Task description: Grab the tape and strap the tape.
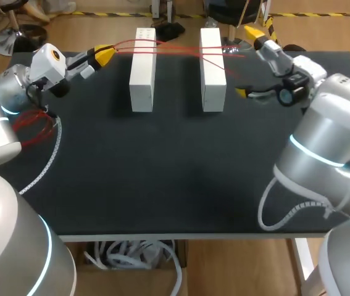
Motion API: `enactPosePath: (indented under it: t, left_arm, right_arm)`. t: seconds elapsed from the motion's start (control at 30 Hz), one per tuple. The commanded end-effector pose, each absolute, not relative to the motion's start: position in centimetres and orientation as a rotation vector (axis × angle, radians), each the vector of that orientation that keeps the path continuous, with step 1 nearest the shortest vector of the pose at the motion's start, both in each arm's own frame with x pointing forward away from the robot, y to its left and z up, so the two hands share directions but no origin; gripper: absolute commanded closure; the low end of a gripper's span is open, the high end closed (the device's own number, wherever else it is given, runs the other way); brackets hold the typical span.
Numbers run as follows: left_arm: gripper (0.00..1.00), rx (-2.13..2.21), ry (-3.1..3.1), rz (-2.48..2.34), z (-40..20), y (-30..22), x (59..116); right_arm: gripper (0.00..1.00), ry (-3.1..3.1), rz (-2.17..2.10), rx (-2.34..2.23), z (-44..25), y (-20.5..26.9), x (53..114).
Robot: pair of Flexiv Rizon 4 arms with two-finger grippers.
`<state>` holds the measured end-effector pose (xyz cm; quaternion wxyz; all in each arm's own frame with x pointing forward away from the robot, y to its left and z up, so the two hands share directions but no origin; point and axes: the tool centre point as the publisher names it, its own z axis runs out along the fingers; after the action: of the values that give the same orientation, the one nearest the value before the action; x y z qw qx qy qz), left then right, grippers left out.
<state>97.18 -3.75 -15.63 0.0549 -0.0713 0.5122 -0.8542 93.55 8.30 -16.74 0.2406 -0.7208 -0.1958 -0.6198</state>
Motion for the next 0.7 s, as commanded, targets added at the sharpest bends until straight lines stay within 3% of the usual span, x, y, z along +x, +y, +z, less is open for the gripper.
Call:
enactPosePath:
  t: [0.03, 0.7]
  left_arm:
    - [1.00, -0.215, 1.551, -2.594, -15.7, -3.8, 97.2]
    - [1.00, -0.215, 1.551, -2.594, -15.7, -3.8, 97.2]
  right_arm:
    - [0.00, -0.534, -1.680, -1.991, -17.0, 10.5, 95.1]
    - [0.00, -0.532, -1.643, -1.940, -17.4, 15.2, 99.2]
